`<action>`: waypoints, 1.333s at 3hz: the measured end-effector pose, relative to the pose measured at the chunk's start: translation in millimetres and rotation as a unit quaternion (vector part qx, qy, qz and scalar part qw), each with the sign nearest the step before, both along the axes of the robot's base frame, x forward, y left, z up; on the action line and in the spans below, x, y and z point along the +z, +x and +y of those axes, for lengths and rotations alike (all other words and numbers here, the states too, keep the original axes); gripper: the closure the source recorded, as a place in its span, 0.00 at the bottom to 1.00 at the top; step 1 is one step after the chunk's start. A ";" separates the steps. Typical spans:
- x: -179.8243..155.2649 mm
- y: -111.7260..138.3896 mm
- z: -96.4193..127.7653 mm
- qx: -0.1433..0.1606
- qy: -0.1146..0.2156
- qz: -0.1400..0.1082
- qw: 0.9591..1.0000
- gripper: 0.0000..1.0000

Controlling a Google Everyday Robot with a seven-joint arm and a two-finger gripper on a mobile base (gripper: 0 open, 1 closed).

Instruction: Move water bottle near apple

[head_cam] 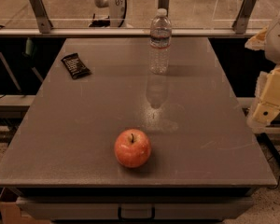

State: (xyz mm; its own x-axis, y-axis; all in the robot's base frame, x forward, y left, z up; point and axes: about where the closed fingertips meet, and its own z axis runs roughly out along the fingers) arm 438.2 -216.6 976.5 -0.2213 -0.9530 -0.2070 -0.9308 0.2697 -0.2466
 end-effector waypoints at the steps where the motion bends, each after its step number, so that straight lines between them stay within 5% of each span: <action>1: 0.0 0.0 0.0 0.000 0.000 0.000 1.000 0.00; 3: -17.3 73.8 18.4 0.013 0.091 -0.037 0.995 0.00; 4: -22.8 136.9 32.5 0.024 0.165 -0.083 0.983 0.00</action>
Offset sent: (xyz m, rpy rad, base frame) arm 0.0662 0.0222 -0.0228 0.1916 -0.0309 0.0192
